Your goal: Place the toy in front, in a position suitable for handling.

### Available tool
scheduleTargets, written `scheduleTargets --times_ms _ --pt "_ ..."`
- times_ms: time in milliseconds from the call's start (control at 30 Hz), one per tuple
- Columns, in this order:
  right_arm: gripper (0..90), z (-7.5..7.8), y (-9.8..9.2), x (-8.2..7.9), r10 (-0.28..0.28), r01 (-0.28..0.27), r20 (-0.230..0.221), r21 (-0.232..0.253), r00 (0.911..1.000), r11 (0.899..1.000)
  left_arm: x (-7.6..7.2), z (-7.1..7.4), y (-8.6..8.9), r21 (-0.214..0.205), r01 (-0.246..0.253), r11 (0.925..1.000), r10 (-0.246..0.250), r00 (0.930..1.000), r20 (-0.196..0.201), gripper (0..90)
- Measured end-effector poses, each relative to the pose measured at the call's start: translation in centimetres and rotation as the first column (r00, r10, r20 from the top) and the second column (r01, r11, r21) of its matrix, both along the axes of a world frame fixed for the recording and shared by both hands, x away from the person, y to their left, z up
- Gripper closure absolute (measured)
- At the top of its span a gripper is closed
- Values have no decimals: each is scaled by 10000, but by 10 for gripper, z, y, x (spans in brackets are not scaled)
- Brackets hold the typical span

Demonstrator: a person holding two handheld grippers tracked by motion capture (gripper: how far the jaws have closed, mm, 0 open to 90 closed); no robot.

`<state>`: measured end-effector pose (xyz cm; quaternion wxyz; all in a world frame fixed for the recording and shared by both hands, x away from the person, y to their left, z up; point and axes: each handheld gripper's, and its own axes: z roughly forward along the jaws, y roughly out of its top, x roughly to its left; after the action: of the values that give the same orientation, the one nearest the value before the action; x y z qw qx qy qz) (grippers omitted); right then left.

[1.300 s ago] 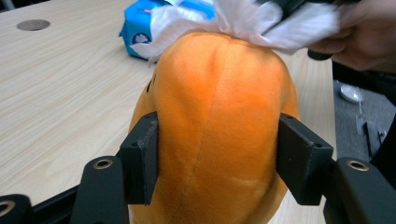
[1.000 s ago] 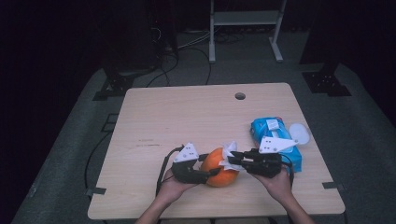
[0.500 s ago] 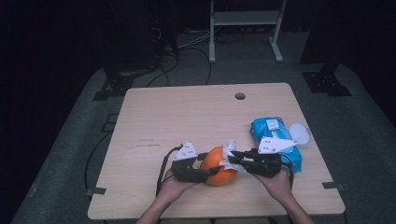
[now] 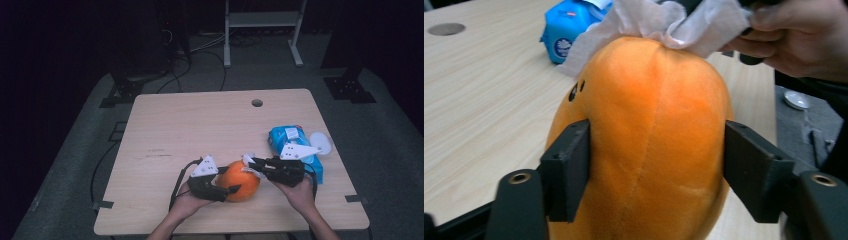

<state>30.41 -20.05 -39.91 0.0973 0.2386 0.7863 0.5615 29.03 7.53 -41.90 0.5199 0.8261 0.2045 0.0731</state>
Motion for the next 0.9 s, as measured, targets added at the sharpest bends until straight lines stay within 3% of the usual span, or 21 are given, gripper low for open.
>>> scheduleTargets --times_ms 200,267,333,433,533,600,700,900 --pt "773 8 22 -13 734 -733 476 -43 9962 9973 -3 -1 -3 58 -129 9999 129 9999 51 343" --pt "774 8 24 -14 714 -700 597 -248 9957 9972 -3 -1 -2 91 -66 9999 65 9999 80 341" --pt "775 6 20 -10 638 -633 393 -129 9972 9979 -2 -1 -1 -96 85 9999 -84 10000 40 328" --pt "775 3 15 -6 553 -552 228 -77 9982 9984 0 -2 0 -310 197 9993 -198 9998 -13 257" --pt "775 4 12 -7 406 -396 371 -271 9985 9988 6 -5 0 -85 -38 10000 35 9995 -301 146" --pt "775 5 11 -7 358 -343 418 -356 9985 9988 6 -10 0 -261 89 9996 -101 9989 -451 208" --pt "774 5 11 -7 355 -338 456 -388 9983 9987 2 -8 -2 -24 186 9998 -186 9998 -98 288" --pt "774 4 12 -6 388 -379 311 -311 9988 9988 5 -10 0 -124 363 9993 -366 9991 -216 245"
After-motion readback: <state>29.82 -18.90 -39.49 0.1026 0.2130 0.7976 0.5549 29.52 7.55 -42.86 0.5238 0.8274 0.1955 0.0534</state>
